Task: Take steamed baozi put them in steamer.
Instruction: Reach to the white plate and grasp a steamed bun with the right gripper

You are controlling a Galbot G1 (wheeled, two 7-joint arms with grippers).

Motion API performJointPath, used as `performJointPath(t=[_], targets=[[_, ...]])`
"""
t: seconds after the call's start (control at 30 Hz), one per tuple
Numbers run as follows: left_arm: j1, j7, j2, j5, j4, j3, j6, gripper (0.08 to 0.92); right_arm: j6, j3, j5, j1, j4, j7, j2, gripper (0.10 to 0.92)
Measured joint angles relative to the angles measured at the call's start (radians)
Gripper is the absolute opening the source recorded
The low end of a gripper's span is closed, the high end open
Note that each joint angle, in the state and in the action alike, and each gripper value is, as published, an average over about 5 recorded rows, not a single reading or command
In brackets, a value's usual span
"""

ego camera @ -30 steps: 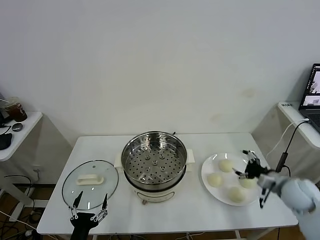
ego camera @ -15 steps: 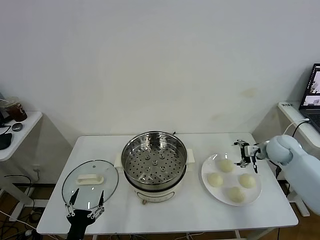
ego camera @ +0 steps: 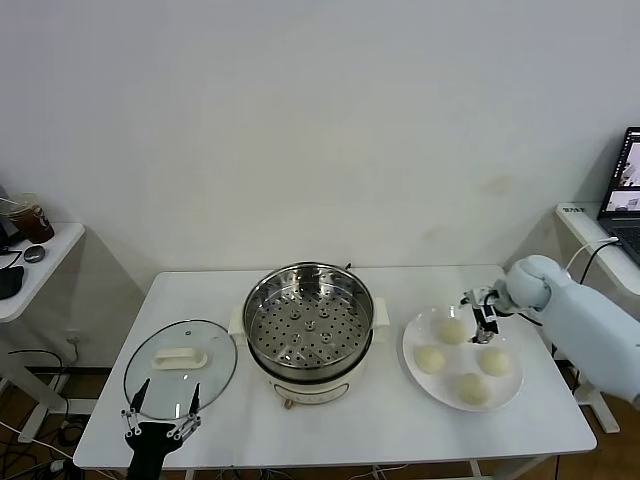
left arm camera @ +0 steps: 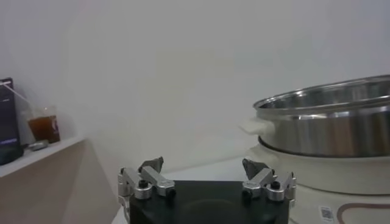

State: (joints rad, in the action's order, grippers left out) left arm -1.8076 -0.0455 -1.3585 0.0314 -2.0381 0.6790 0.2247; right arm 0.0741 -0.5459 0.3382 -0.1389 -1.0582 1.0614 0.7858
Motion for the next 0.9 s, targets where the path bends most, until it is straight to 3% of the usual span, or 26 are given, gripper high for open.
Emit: performJointPath(t=[0.3, 0.9], targets=[[0.003, -0.001, 0.0, -0.002, 0.008, 0.011, 0.008, 0.823, -0.006, -0.04, 0.023, 0.026, 0.079, 0.006, 0.06, 0.81], [0.006, -0.002, 0.002, -0.006, 0.011, 0.018, 0.016, 0.823, 0.011, -0.098, 0.014, 0.058, 0.102, 0.023, 0.086, 0.562]])
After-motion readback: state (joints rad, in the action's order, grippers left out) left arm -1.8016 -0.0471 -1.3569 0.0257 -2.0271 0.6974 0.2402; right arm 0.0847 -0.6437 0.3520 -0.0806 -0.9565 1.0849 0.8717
